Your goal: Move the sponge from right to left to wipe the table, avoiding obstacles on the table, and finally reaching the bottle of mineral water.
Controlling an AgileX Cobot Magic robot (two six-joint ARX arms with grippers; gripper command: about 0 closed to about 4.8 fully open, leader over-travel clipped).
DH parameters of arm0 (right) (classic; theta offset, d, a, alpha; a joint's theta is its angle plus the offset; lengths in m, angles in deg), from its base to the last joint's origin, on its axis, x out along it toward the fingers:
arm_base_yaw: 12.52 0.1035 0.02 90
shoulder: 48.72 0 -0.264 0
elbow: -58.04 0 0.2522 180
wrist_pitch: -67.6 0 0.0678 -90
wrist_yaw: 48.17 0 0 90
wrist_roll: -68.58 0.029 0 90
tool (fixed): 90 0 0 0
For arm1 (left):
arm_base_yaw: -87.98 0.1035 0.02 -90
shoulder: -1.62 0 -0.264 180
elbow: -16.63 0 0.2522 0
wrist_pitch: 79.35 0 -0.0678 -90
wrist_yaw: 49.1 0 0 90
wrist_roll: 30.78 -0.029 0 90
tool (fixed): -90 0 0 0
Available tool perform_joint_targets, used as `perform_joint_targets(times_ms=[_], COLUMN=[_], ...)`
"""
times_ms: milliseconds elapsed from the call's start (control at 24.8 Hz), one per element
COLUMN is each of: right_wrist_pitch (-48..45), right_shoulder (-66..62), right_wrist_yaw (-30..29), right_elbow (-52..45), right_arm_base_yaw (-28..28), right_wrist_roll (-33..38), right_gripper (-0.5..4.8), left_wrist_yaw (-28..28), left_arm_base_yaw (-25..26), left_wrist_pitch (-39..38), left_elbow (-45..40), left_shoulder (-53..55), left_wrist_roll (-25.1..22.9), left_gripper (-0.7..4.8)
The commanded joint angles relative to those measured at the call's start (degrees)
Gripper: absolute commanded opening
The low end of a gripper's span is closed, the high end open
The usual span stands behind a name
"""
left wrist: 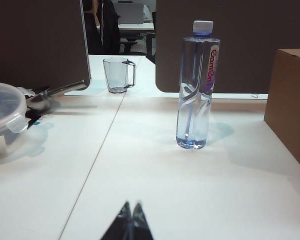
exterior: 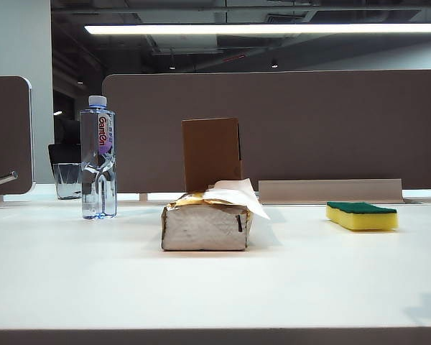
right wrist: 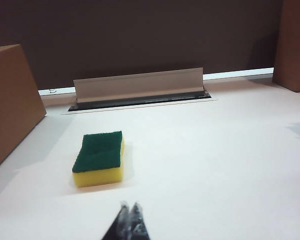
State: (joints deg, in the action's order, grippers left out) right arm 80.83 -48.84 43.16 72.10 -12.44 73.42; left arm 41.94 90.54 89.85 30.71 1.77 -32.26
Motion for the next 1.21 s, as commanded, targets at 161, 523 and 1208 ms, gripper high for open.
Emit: perform_joint_targets(times_ms=[161,523,1208], right_wrist_pitch=[-1.5,-1.6,18.1], right_shoulder=[0.0,0.0,-0.3], right_wrist_yaw=[0.0,0.0,-0.2], right_elbow=[-0.1,1.6,18.7], right_arm_base_yaw=[0.0,0.0,0.0], right_wrist_roll=[-0.2,-0.1,4.5], right_gripper=[-0.09,-0.09,-0.09], left_wrist_yaw=[2.9,10.7,27.5], left_arm_base_yaw=[0.0,0.0,0.0], left_wrist_pitch=[2.4,-0.8,-16.3], left_elbow=[0.3,6.4,17.9], left_shoulder=[0.0,0.0,0.3], left_wrist_roll=[0.0,0.0,10.0], left_gripper=[-0.05,0.64,1.94])
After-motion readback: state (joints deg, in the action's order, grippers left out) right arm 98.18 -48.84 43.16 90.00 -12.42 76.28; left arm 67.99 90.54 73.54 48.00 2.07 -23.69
